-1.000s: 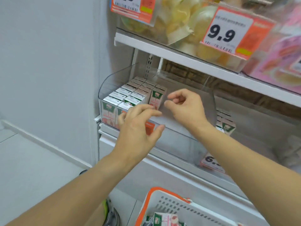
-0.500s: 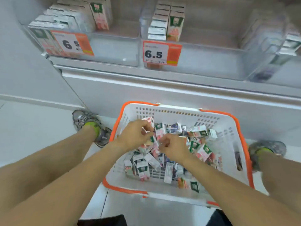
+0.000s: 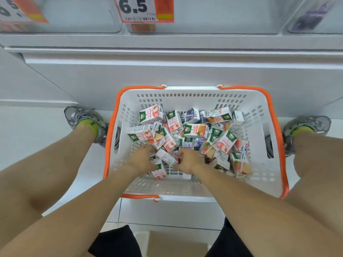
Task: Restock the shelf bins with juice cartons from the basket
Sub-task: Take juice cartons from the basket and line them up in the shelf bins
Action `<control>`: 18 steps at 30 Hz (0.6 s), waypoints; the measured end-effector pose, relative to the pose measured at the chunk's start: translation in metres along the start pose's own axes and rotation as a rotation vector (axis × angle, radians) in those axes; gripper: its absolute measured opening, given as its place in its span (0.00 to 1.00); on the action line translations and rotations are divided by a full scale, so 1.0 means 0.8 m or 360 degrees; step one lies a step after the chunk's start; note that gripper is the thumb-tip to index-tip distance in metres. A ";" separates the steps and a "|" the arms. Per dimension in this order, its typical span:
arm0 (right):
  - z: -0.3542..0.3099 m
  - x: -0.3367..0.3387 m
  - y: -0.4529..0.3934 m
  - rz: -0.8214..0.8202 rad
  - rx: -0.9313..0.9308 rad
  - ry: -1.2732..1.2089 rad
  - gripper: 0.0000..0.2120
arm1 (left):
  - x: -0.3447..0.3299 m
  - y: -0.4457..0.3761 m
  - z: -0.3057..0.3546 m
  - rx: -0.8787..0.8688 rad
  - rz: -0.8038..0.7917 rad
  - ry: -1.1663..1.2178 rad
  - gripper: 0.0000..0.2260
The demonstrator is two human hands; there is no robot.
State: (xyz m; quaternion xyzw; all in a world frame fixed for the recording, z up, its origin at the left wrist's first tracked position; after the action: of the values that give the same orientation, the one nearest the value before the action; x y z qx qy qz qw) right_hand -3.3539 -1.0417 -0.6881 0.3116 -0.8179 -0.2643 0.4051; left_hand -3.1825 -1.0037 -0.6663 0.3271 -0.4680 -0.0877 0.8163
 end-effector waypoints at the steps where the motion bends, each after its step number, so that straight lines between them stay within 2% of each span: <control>1: 0.001 -0.010 -0.005 -0.0062 -0.0056 -0.0094 0.23 | -0.003 -0.002 0.000 0.0001 0.0014 0.0003 0.28; 4: 0.005 -0.035 -0.016 -0.0161 -0.0311 -0.0600 0.24 | -0.008 -0.006 -0.004 0.0009 0.0121 0.0073 0.28; 8: 0.018 -0.037 -0.024 -0.0069 -0.0590 -0.1111 0.09 | -0.012 -0.012 -0.008 0.0014 0.0174 0.0148 0.28; 10: 0.025 -0.036 -0.021 -0.0037 -0.0767 -0.1277 0.10 | -0.013 -0.013 -0.008 -0.0003 0.0180 0.0164 0.25; 14: 0.030 -0.031 -0.014 -0.0102 -0.0927 -0.1326 0.12 | -0.018 -0.011 0.001 -0.0034 0.0093 0.0122 0.16; 18: 0.046 -0.006 -0.014 0.0025 -0.0909 -0.1102 0.22 | -0.030 -0.002 0.024 -0.0196 0.0042 -0.0094 0.15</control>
State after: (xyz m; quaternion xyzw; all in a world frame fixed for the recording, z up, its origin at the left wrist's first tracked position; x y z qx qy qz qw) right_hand -3.3791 -1.0389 -0.7178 0.0742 -0.8018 -0.5652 0.1791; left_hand -3.2111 -1.0025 -0.6779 0.2673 -0.4897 -0.1152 0.8218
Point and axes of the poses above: each hand's wrist, its own y-axis away from the middle knuckle, its own x-axis out of the back of the hand, z = x × y, the point moved 8 cm from there along -y, towards the middle knuckle, and after that the axes turned 4 degrees about z, right-handed, at the moved point
